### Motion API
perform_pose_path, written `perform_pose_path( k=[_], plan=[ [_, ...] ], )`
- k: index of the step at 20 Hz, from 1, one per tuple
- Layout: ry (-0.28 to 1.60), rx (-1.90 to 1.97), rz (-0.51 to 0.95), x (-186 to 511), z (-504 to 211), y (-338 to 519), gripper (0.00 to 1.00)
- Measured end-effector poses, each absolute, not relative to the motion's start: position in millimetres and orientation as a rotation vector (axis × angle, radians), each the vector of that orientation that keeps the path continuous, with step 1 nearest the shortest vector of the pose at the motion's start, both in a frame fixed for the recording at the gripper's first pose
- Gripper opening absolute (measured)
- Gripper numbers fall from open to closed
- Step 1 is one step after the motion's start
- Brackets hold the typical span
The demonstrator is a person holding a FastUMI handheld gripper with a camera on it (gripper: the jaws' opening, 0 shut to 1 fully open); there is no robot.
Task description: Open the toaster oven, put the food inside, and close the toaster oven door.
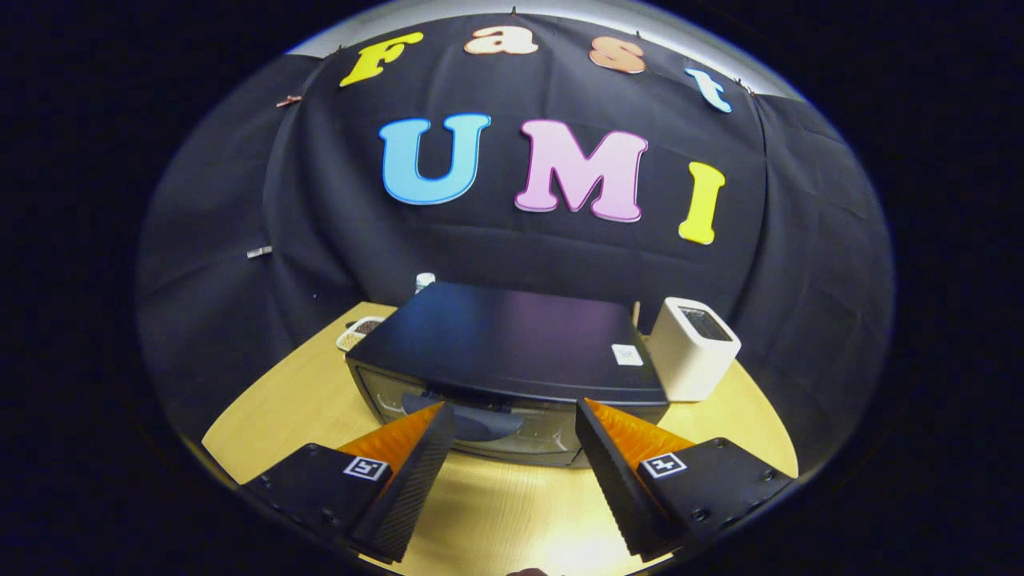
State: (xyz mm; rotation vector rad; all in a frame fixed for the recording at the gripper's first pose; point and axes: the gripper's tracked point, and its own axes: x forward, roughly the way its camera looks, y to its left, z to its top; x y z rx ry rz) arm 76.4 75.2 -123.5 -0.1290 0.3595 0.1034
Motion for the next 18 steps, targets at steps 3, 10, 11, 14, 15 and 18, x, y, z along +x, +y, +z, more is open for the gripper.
perform_pose_path(
  k=[3,10,11,14,15,18],
  plan=[
    [0.267,-0.113,0.096,72.6,-87.6,47.8,0.98],
    [0.184,-0.049,0.034,60.9,-34.8,-33.4,0.98],
    [0.182,-0.044,0.028,59.1,-33.1,-44.1,0.98],
    [0.187,-0.055,-0.005,43.0,-26.6,-78.3,0.98],
    [0.196,-0.057,-0.025,33.8,-28.5,-89.1,0.98],
    [0.193,-0.035,-0.026,13.0,-26.4,-99.2,0.98]
  ],
)
